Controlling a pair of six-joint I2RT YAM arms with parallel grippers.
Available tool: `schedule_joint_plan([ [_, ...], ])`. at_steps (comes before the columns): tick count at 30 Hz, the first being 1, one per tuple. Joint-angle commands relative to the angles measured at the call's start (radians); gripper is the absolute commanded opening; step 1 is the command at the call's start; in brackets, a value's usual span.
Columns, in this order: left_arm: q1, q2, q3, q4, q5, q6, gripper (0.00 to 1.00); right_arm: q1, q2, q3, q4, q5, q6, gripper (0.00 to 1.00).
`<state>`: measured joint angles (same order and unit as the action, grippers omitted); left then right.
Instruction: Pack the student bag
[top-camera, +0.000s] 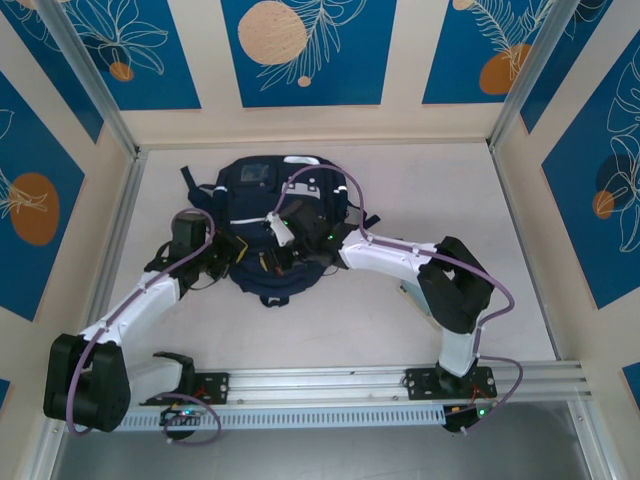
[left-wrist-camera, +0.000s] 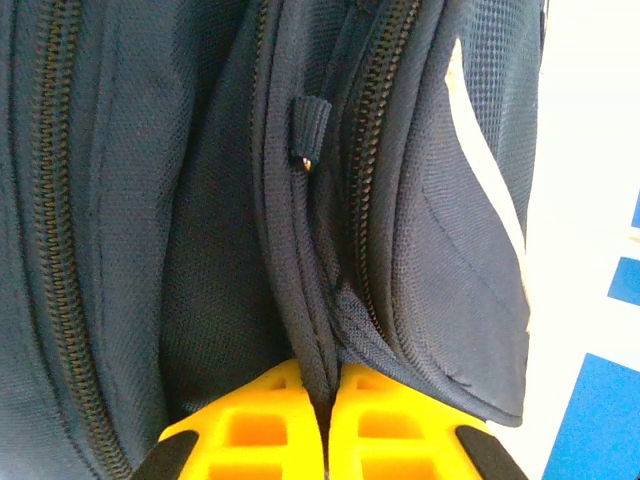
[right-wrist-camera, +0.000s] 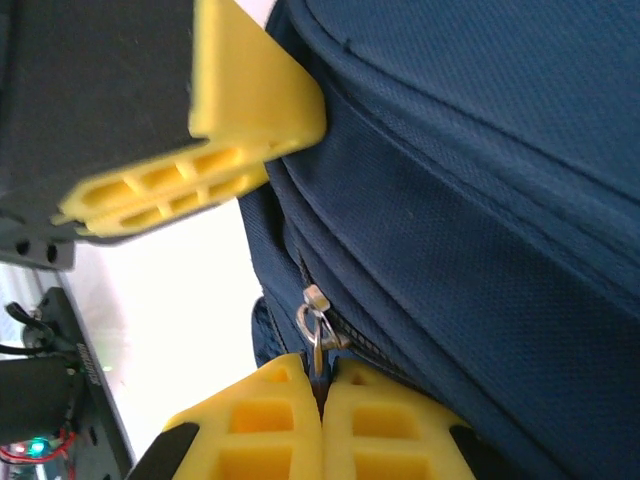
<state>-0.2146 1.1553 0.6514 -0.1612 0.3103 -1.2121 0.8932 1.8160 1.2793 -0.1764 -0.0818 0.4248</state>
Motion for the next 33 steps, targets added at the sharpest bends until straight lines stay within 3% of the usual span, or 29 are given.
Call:
schedule_joint_plan([
  [1,0.0,0.004,0.048,-0.071,-0.075,0.102,0.0,-0.017,-0.13,-0.086,-0.066,0.067,-0.057,0.0],
  [11,0.021,-0.002,0.054,-0.125,-0.118,0.158,0.0,-0.196,-0.261,-0.247,-0.171,0.205,-0.03,0.0],
  [16,0.025,-0.017,0.068,-0.17,-0.131,0.179,0.0,-0.229,-0.259,-0.221,-0.158,0.127,-0.015,0.0],
  [23,0.027,-0.069,0.14,-0.345,-0.23,0.217,0.38,-0.122,-0.161,-0.07,-0.119,-0.03,-0.073,0.0],
  [28,0.029,-0.127,0.157,-0.389,-0.268,0.208,0.49,-0.061,-0.044,0.079,-0.108,-0.09,-0.076,0.0],
  [33,0.029,-0.143,0.125,-0.309,-0.185,0.163,0.51,-0.017,0.032,0.181,-0.119,-0.115,-0.074,0.0],
])
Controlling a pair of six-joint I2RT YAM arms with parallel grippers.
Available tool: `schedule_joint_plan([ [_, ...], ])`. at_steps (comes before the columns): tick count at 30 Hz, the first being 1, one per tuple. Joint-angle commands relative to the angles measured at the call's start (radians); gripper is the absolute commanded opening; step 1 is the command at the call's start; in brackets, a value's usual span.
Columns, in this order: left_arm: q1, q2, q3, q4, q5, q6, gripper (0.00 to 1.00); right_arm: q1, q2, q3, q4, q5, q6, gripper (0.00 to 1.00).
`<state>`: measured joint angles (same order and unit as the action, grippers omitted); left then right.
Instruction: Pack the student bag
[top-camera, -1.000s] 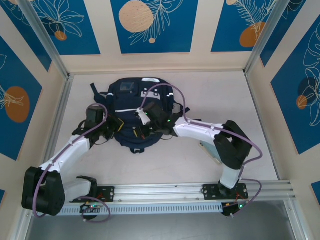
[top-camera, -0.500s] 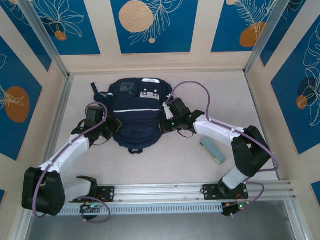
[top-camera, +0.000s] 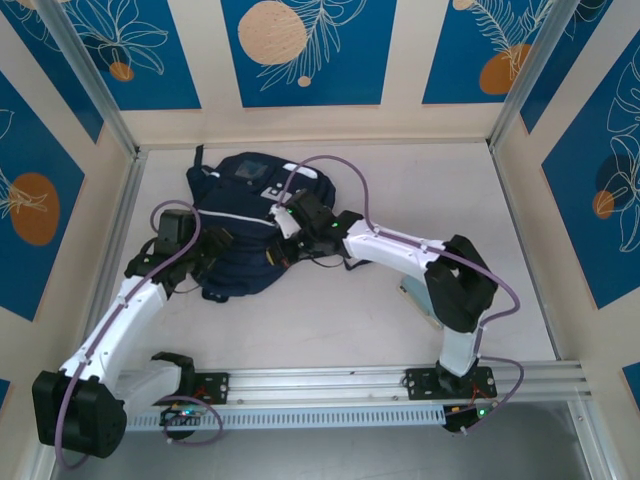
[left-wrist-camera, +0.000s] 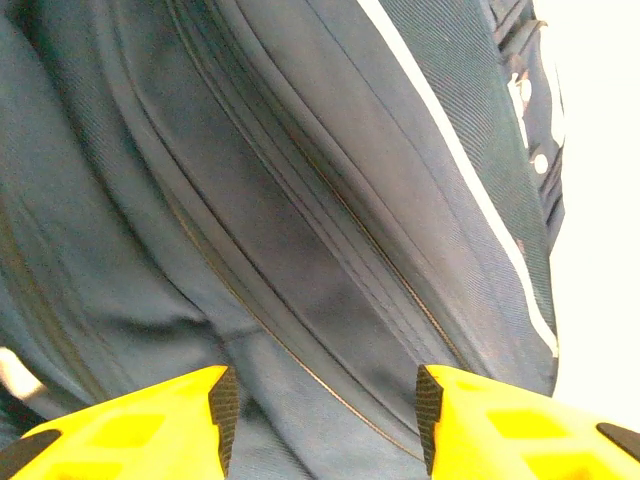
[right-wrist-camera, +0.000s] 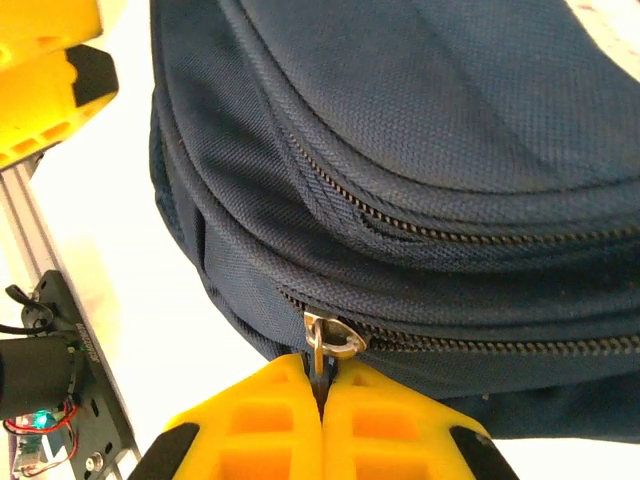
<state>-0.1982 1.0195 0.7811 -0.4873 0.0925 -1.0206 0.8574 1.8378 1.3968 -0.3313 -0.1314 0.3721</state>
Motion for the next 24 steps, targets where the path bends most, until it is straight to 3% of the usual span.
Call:
schedule_joint_plan([
  [1,0.013,-0.003,-0.012,0.04,0.05,-0.037,0.51,0.025,0.016,0.073,0.032,-0.069,-0.027,0.0],
  [11,0.009,0.09,-0.117,0.245,0.136,-0.156,0.42,0.04,0.022,0.081,0.009,-0.072,-0.029,0.0],
  [20,0.009,0.111,-0.111,0.206,0.065,-0.103,0.08,0.012,-0.056,-0.003,-0.065,0.06,-0.071,0.0],
  [24,0.009,0.102,-0.105,0.162,0.037,-0.06,0.0,-0.043,-0.084,-0.05,-0.116,0.13,-0.099,0.0],
])
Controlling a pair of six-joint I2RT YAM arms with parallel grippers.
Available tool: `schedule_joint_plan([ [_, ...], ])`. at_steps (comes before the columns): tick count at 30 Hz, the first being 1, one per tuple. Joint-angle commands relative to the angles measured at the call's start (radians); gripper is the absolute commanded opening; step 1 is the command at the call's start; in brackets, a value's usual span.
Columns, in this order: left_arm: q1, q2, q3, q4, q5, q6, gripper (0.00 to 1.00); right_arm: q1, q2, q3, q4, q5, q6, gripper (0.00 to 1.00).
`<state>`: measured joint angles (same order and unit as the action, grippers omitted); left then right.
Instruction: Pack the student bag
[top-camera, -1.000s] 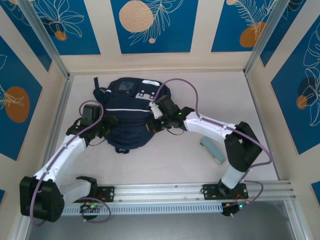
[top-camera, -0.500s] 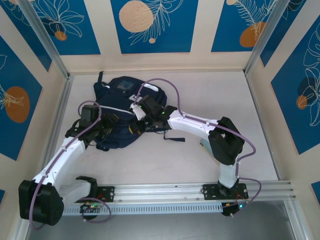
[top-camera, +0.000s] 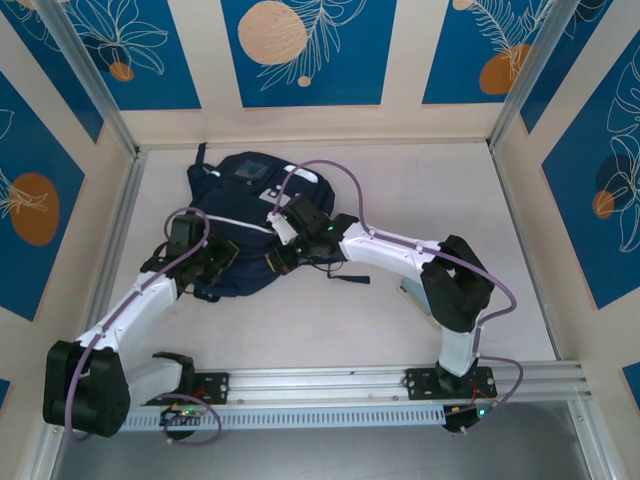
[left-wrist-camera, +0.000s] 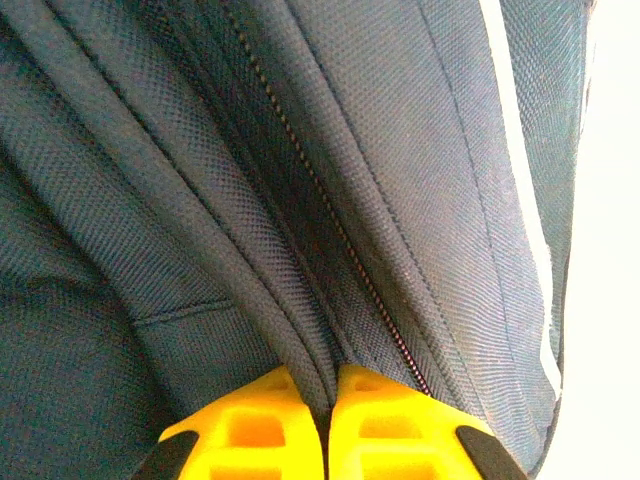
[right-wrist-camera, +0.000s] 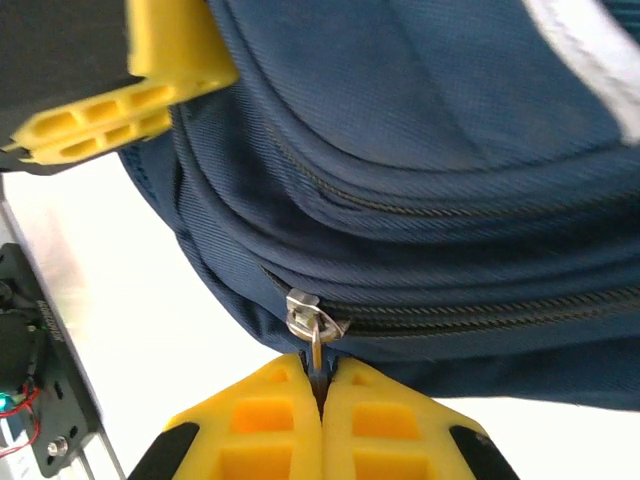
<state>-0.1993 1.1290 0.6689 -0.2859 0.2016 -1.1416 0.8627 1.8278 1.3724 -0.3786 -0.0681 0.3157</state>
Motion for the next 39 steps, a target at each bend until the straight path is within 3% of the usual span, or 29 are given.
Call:
schedule_joint_plan([
  [1,0.01,-0.009,0.009,-0.047,-0.077,0.069,0.0,-0.064,-0.074,-0.031,-0.079,0.077,-0.04,0.0],
  [6,0.01,-0.014,-0.006,-0.07,-0.088,0.089,0.0,-0.152,-0.019,-0.003,-0.126,0.096,0.044,0.0],
  [13,0.011,-0.024,-0.03,-0.087,-0.082,0.101,0.0,-0.212,0.086,0.118,-0.224,0.202,0.149,0.0],
  [19,0.011,-0.032,-0.032,-0.111,-0.073,0.12,0.0,-0.271,0.158,0.212,-0.288,0.219,0.222,0.0],
  [36,0.011,-0.067,-0.015,-0.136,-0.045,0.145,0.0,-0.374,0.211,0.279,-0.316,0.247,0.219,0.0],
  [37,0.011,-0.071,-0.006,-0.147,-0.036,0.16,0.03,-0.376,0.202,0.274,-0.312,0.223,0.189,0.0],
  [39,0.011,-0.08,0.027,-0.188,-0.03,0.194,0.24,-0.377,0.173,0.249,-0.302,0.191,0.126,0.0],
])
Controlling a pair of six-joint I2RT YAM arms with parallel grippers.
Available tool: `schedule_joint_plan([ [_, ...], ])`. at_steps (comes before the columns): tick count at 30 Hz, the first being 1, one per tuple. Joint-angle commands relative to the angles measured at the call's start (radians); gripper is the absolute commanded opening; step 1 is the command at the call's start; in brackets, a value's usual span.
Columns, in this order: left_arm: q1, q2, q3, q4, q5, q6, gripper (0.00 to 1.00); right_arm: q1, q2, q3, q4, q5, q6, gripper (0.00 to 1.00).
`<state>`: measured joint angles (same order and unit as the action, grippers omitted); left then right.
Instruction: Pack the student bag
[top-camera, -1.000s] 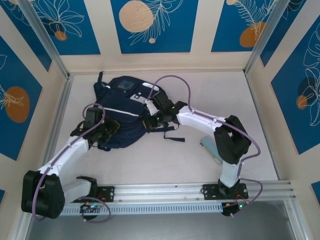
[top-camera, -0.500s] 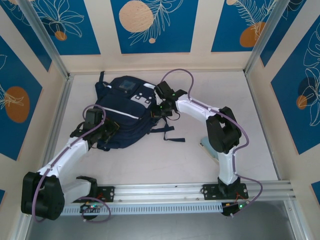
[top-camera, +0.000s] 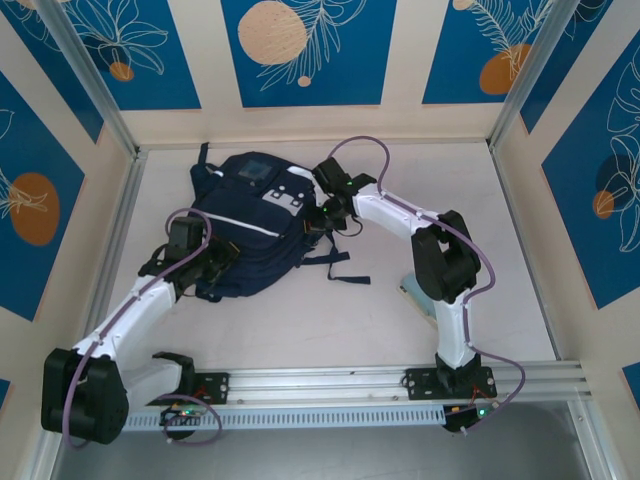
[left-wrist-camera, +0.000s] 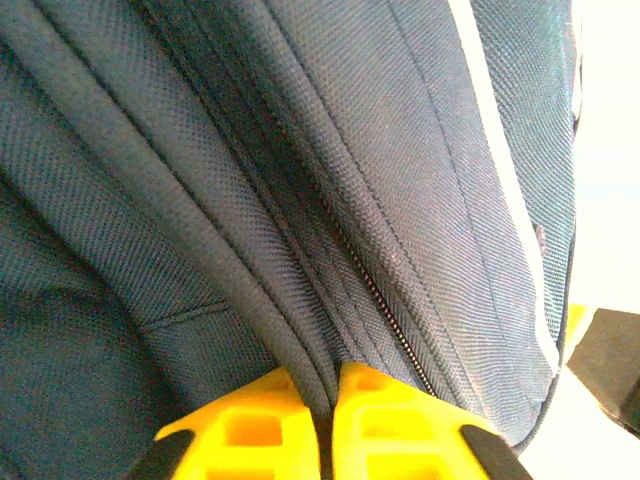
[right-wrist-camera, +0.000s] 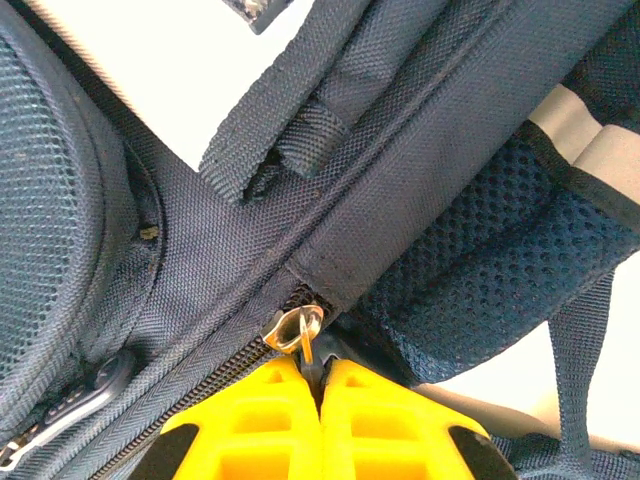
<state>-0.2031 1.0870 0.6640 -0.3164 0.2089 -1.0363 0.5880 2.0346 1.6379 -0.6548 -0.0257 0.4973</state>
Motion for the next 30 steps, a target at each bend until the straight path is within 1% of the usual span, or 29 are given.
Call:
schedule_joint_plan([
  [1,0.014,-0.044,0.053,-0.179,-0.033,0.114,0.34,-0.105,-0.055,-0.038,-0.018,0.145,-0.086,0.0],
  [2,0.014,-0.048,0.074,-0.201,-0.031,0.142,0.42,-0.111,-0.075,-0.055,-0.012,0.138,-0.119,0.03],
  [3,0.013,-0.053,0.093,-0.22,-0.032,0.168,0.46,-0.117,-0.091,-0.071,-0.01,0.139,-0.138,0.08],
  [5,0.012,-0.056,0.138,-0.256,-0.031,0.232,0.56,-0.137,-0.122,-0.09,-0.012,0.116,-0.163,0.28],
  [6,0.011,-0.055,0.156,-0.267,-0.034,0.257,0.58,-0.144,-0.137,-0.098,-0.01,0.103,-0.171,0.36],
  [8,0.009,-0.041,0.194,-0.284,-0.037,0.3,0.61,-0.148,-0.182,-0.125,0.018,0.065,-0.182,0.59],
  [10,0.007,-0.016,0.229,-0.293,-0.037,0.332,0.63,-0.152,-0.222,-0.152,0.062,0.004,-0.189,0.7],
  [11,0.007,0.003,0.249,-0.294,-0.035,0.345,0.64,-0.152,-0.235,-0.16,0.084,-0.035,-0.188,0.74],
  [14,-0.002,0.064,0.306,-0.288,-0.037,0.372,0.64,-0.151,-0.249,-0.173,0.131,-0.144,-0.19,0.82],
  [18,-0.024,0.161,0.377,-0.254,-0.025,0.386,0.65,-0.141,-0.223,-0.166,0.187,-0.234,-0.177,0.88],
  [20,-0.047,0.216,0.423,-0.242,-0.029,0.393,0.65,-0.132,-0.191,-0.149,0.206,-0.254,-0.172,0.91],
  [23,-0.075,0.296,0.487,-0.229,-0.042,0.398,0.65,-0.121,-0.132,-0.098,0.199,-0.259,-0.168,0.92],
  [30,-0.087,0.501,0.622,-0.214,-0.032,0.405,0.64,-0.114,-0.041,-0.03,0.194,-0.282,-0.174,0.92],
])
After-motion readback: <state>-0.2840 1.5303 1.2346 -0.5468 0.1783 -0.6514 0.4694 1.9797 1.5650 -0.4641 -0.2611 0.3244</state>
